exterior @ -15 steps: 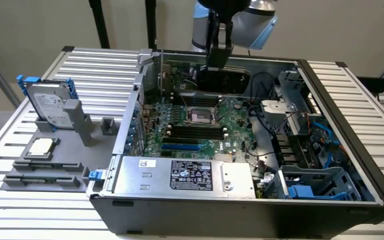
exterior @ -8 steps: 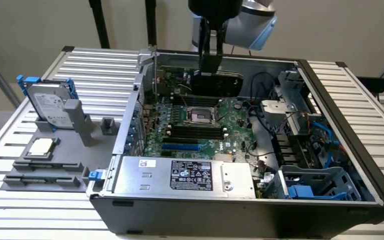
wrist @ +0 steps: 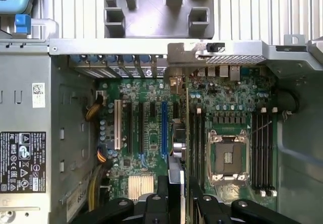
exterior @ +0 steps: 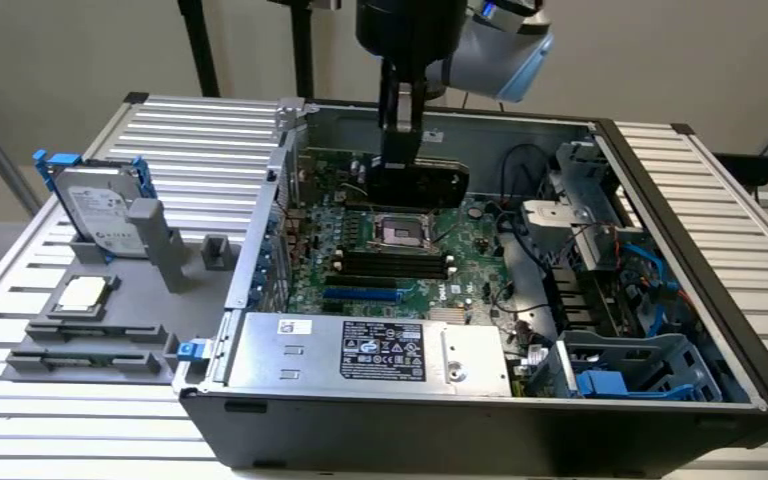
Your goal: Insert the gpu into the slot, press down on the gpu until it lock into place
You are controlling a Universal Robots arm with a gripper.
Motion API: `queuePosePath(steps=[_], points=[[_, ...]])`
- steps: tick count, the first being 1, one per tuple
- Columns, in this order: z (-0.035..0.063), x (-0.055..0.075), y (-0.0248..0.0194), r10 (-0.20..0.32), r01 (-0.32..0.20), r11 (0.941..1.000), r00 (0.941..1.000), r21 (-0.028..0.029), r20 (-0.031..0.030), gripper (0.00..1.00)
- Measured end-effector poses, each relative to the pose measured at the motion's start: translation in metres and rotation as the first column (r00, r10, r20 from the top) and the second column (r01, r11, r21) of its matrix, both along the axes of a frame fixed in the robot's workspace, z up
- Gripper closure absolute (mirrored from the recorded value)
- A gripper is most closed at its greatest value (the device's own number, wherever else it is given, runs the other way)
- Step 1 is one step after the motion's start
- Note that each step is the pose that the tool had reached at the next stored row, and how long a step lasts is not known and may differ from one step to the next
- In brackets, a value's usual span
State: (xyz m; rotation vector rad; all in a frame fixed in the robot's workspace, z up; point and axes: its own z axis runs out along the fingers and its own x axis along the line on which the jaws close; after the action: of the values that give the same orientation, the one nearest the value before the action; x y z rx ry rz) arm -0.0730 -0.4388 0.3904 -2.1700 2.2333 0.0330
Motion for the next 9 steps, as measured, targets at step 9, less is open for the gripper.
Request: queuePosePath(steps=[9], points=[[-0.0163,-0.006,-0.0056,0.000,0.000,1.0000,1.0000,0.0000,-0.0001,0.74]])
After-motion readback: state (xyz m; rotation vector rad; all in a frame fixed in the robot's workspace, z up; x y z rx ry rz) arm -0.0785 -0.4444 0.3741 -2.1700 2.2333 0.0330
